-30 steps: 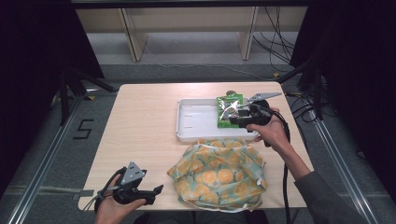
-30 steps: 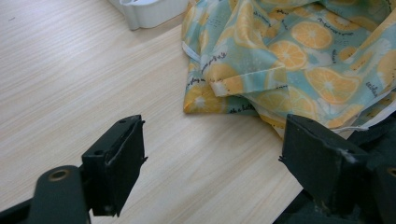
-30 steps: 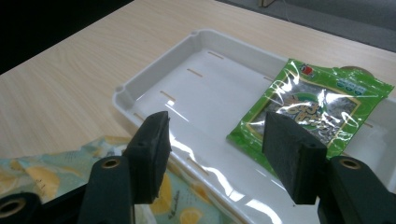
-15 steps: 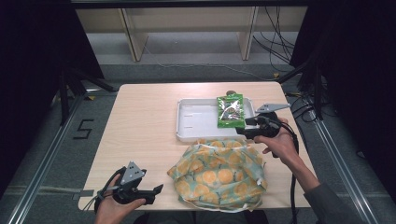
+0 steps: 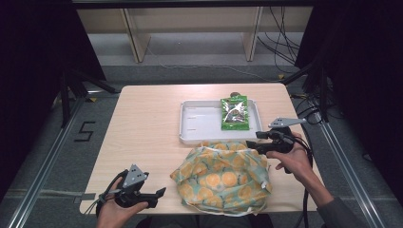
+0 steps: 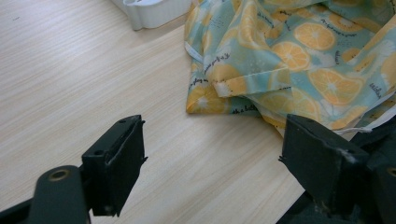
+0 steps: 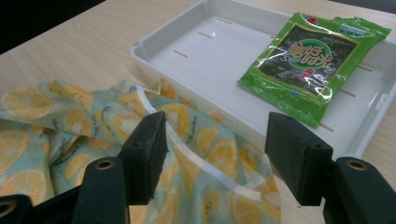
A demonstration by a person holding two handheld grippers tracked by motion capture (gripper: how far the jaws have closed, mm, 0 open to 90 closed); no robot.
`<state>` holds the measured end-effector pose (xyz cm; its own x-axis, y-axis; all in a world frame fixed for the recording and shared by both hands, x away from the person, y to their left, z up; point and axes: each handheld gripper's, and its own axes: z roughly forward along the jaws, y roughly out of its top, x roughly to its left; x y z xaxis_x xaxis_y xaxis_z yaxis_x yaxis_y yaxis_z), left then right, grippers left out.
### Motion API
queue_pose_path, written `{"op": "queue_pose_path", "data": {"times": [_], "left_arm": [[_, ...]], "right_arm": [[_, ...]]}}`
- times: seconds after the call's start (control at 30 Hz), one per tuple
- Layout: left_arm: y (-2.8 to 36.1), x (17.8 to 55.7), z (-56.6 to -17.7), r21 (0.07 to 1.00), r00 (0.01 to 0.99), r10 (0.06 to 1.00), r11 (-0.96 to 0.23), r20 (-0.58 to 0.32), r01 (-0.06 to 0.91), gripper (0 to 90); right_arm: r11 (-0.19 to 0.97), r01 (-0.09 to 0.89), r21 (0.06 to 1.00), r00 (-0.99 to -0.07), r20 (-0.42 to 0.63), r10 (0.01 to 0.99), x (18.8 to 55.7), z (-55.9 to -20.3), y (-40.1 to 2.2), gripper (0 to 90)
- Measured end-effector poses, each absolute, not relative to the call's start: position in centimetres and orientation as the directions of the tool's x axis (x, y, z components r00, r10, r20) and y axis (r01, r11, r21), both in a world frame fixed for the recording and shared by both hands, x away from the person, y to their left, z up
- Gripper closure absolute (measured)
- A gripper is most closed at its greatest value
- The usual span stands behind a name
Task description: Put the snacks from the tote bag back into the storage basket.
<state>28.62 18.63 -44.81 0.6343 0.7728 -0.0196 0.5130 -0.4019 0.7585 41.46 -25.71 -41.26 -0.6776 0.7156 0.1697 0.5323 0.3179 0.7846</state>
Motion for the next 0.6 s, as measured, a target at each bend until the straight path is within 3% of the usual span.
{"op": "queue_pose_path", "data": {"times": [0.6], "left_arm": [[18.7, 28.6, -44.8, 0.753, 0.64, 0.768, -0.416, -0.009, 0.51, 20.8]], "right_arm": [[0.327, 0.537, 0.778, -0.697, 0.192, 0.691, 38.6, -42.0, -27.5, 32.7]]}}
